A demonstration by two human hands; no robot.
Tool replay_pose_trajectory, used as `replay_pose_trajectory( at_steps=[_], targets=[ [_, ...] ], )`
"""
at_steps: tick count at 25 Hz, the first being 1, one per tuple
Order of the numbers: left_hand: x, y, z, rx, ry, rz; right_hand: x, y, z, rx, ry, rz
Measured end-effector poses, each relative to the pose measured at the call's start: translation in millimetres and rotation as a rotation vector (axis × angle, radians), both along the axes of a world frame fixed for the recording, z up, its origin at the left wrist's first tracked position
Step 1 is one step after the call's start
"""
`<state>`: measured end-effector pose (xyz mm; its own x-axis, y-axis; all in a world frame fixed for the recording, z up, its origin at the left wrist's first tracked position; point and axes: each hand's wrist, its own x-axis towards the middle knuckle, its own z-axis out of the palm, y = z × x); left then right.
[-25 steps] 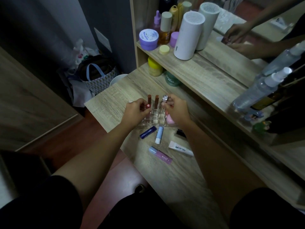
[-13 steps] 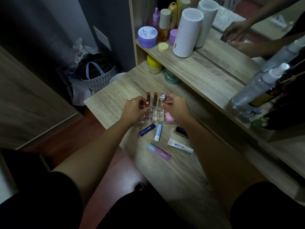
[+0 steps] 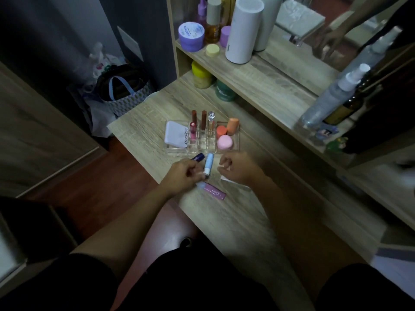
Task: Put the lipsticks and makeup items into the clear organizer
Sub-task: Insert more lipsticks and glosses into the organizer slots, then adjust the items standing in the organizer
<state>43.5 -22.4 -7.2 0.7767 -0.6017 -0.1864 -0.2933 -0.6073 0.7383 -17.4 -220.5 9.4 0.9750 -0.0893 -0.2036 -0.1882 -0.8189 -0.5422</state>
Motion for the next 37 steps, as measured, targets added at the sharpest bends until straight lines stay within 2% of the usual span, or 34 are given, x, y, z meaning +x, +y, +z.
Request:
replay_pose_trajectory(
  at_steps=[3, 7, 12, 17, 21, 26, 37],
  targets=[
    [-9, 6, -7, 0.139, -0.027, -0.244, -23, -5, -10, -0.188, 0.103, 0.085],
    [-14, 6, -10, 0.210, -0.050, -0.316, -38, -4, -17, -0.220, 0.136, 0.057],
    [-6, 11, 3, 0.256, -0.076, -0.357, -34, 2, -18, -0.133, 0.086, 0.023],
    [16, 25, 42, 0.093, -0.047, -0.269, -25, 2, 0, 0.129, -0.020, -0.142],
    [45, 17, 80, 0.038, -0.291, -0.252, 3, -4, 28, 0.382, -0.176, -0.396],
    [60, -7, 99, 0.025, -0.575, -0.212, 34, 2, 38, 0.520, -0.340, -0.551],
    [75, -31, 82, 0.211, -0.743, -0.319, 49, 10, 11, 0.389, -0.326, -0.506]
  ],
)
